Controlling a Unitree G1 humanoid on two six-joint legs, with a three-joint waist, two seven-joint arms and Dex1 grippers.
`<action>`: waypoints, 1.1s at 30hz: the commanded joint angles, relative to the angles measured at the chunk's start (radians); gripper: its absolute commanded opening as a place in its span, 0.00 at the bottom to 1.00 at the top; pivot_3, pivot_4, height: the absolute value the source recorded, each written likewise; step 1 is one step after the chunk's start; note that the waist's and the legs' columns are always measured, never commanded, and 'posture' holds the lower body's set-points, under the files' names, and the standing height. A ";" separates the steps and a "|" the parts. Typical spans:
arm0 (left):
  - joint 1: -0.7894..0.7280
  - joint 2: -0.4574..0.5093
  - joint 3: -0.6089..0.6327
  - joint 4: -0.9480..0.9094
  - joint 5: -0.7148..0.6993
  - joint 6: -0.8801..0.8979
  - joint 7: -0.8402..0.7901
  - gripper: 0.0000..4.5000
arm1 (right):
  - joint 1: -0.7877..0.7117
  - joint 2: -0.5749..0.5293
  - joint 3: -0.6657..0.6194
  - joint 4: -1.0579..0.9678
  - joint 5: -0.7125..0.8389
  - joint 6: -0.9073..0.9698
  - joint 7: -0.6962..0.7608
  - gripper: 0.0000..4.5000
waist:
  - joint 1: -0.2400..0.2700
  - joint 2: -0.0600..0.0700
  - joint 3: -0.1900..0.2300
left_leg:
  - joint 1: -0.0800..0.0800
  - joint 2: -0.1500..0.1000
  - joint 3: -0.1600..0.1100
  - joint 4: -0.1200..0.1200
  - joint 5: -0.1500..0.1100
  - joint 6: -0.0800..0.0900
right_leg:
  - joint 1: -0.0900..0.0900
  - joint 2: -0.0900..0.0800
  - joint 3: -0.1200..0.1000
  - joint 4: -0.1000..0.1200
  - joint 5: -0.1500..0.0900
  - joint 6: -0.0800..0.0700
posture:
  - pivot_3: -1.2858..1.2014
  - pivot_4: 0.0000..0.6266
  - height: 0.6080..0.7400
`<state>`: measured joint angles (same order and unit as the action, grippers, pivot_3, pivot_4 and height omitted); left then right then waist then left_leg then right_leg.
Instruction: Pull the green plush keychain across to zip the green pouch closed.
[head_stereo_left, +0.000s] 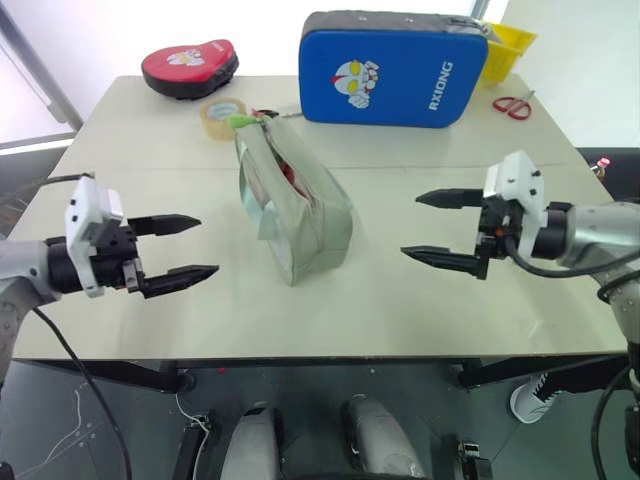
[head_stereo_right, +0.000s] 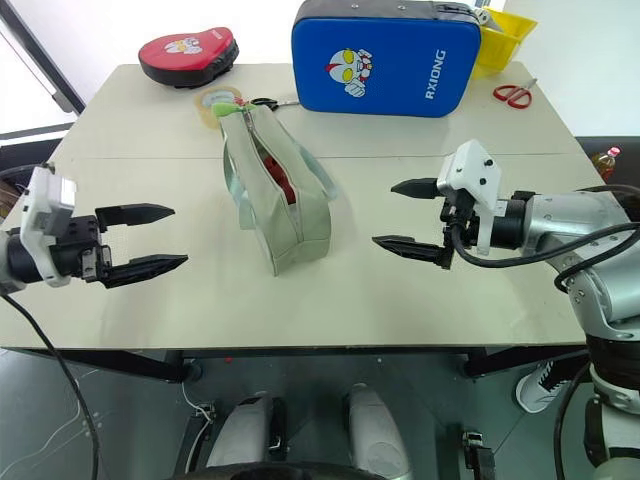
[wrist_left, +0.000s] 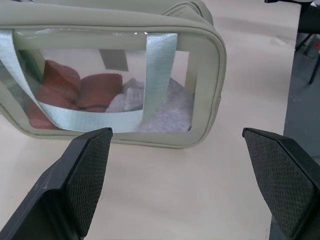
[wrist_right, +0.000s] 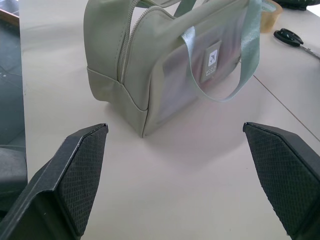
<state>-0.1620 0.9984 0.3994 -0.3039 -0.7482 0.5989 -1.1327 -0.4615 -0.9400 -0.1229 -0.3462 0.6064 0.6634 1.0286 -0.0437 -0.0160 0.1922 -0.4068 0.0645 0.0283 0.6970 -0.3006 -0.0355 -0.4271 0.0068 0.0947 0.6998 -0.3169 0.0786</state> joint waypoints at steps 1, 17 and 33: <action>-0.022 0.015 0.050 -0.014 -0.046 0.023 0.001 0.99 | -0.017 -0.015 -0.018 -0.001 -0.008 -0.029 0.013 1.00 | 0.000 0.000 0.000 | 0.000 0.000 0.000 0.000 0.000 0.000 | 0.000 0.000 0.000 0.000 0.000 0.000 | 0.52 0.24 0.98; -0.046 0.040 0.023 0.043 -0.002 -0.019 -0.046 0.99 | -0.063 -0.023 -0.013 0.033 -0.016 -0.006 0.012 1.00 | 0.000 0.000 0.000 | 0.000 0.000 0.002 0.000 0.000 0.000 | 0.000 0.000 0.000 0.000 0.000 0.000 | 0.52 0.24 0.98; -0.095 0.034 0.005 0.089 0.007 -0.030 -0.079 0.99 | -0.287 0.029 0.032 0.028 0.088 0.227 -0.047 1.00 | -0.003 0.000 0.000 | 0.000 0.000 0.002 0.000 0.000 0.000 | -0.001 0.000 0.000 0.000 0.000 0.000 | 0.52 0.24 0.98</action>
<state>-0.2451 1.0215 0.4014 -0.2133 -0.7448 0.5834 -1.2006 -0.6980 -0.9244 -0.0817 -0.2928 0.6446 0.8416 1.0057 -0.0469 -0.0157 0.1924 -0.4066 0.0648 0.0301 0.6966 -0.3007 -0.0355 -0.4280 0.0069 0.0948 0.7001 -0.3169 0.0785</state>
